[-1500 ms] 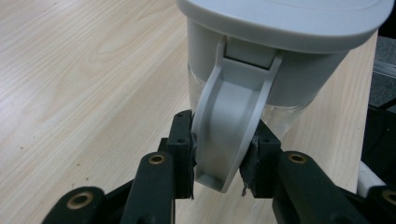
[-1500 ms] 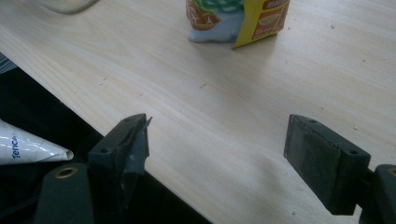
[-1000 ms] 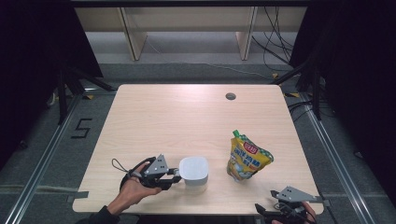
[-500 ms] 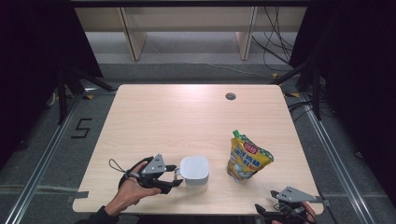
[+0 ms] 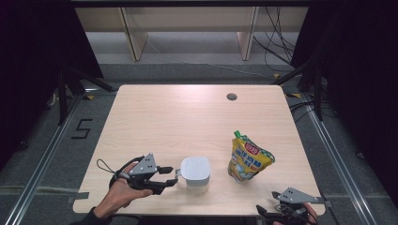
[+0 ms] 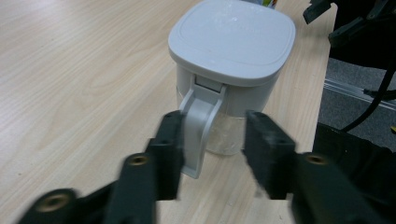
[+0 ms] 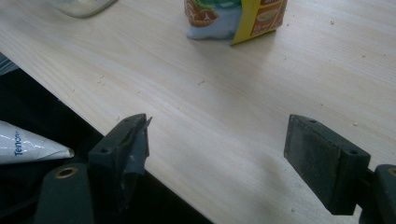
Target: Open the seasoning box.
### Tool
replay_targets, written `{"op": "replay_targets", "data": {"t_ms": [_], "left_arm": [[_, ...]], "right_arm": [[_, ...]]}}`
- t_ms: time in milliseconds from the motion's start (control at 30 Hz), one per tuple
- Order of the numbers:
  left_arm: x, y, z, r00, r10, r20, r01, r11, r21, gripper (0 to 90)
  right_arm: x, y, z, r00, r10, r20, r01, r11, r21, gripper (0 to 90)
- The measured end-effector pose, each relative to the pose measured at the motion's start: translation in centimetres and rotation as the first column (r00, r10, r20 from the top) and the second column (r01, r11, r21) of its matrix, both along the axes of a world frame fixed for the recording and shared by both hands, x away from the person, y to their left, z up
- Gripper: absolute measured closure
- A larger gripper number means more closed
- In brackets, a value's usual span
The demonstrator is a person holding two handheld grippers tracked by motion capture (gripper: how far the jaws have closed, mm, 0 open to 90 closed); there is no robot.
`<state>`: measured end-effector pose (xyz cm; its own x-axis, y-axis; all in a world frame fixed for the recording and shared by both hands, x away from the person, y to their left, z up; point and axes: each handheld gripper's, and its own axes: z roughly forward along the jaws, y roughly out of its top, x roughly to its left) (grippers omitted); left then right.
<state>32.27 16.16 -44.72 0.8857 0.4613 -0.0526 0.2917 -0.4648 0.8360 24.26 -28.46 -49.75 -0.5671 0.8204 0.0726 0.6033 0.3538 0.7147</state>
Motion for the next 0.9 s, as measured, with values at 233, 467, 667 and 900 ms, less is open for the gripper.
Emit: {"op": "replay_targets", "data": {"t_ms": [233, 467, 667, 900], "left_arm": [[-0.4, 0.3, 1.5, 0.9989, 0.015, 0.044, -0.014, 0.9993, -0.036, 87.7], [0.2, -0.5, 2.6, 0.9993, 0.014, 0.035, -0.012, 0.9978, -0.066, 89.1], [1.1, -1.9, 2.9, 0.9992, 0.0, 0.039, 0.002, 0.9982, -0.06, 89.1], [2.1, -2.7, 2.6, 0.9995, 0.001, 0.033, 0.0, 0.999, -0.045, 89.0]], "right_arm": [[0.0, 0.2, 0.0, 0.9998, 0.007, -0.021, -0.007, 1.0, 0.003, 23.1], [-0.1, 0.3, -0.1, 0.9995, -0.011, -0.03, 0.012, 0.9999, 0.012, 23.1], [0.1, 0.2, -0.1, 1.0, 0.005, -0.007, -0.005, 1.0, -0.003, 23.1], [0.1, 0.3, -0.2, 0.9998, 0.013, -0.017, -0.012, 0.9998, 0.014, 23.7]]}}
